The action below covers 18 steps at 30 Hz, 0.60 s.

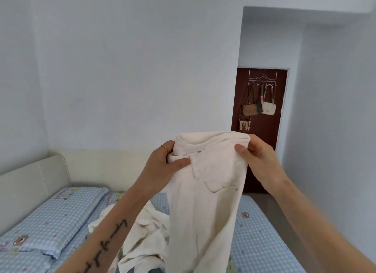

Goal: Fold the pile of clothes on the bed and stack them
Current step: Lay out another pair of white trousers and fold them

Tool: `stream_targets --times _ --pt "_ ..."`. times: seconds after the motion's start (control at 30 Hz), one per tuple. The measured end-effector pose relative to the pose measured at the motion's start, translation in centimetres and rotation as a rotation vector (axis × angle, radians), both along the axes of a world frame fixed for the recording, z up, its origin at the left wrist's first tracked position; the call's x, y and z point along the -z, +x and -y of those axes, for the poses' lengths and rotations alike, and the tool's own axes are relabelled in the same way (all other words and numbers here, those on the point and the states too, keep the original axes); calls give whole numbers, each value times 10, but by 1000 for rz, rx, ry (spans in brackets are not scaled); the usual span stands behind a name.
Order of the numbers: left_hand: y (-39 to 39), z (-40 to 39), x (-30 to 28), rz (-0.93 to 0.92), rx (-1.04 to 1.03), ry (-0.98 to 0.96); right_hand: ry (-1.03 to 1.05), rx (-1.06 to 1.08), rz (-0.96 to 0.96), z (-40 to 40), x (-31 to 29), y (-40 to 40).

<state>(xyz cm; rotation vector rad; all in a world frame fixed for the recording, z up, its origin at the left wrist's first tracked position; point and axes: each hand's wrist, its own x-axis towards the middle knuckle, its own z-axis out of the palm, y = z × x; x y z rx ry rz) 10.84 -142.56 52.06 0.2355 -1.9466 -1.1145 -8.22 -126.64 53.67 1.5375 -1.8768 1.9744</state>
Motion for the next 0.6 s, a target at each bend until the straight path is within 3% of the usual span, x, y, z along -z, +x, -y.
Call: stream_targets --times 0.13,0.23,0.27,0.33,0.4,0.43,0.5,0.6 --pt "-9 -3 -27 -91 -126 -35 -67 13 -37 0 -32 1" --pt "-11 -7 -45 -37 -199 -79 -110 -4 -6 -3 -38 2" --pt "-11 -8 -51 1 -250 -146 -107 -9 3 -5 -34 3" --pt "-11 -15 -62 148 -392 -483 -82 -33 25 -7 -20 8" --pt "-20 -28 -71 374 -378 -798 -60 -91 41 -6 -6 16" --pt "-27 -36 -73 491 -319 -864 -51 -126 50 -4 0 21" --pt "-39 -48 -68 637 -214 -869 -48 -201 91 -1 14 29" --pt "-41 -48 -61 612 -142 -764 -48 -198 195 -1 40 31"
